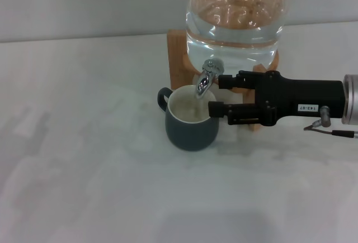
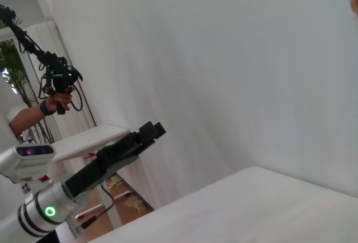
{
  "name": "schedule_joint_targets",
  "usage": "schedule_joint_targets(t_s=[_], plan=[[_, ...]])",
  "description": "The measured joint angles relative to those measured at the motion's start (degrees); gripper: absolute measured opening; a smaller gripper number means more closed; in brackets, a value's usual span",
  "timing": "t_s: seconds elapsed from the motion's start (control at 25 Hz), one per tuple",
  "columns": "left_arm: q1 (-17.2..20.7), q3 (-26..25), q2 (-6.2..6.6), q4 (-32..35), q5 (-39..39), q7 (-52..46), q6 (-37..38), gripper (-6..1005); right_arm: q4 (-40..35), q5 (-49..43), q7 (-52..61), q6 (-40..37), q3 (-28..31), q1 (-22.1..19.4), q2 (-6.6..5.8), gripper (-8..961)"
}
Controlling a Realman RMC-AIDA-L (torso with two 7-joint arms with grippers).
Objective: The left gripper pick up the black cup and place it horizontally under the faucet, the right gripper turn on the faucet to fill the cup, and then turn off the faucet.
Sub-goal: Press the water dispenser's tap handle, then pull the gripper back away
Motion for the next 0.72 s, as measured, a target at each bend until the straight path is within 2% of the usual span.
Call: schedule_joint_targets(t_s=[0.72], plan=[[0.1,0.0,0.0,0.0,0.0,-0.1,0.0,472,0.0,-1.3,-0.4,-0.1,4.4,0.0,-0.1,841]])
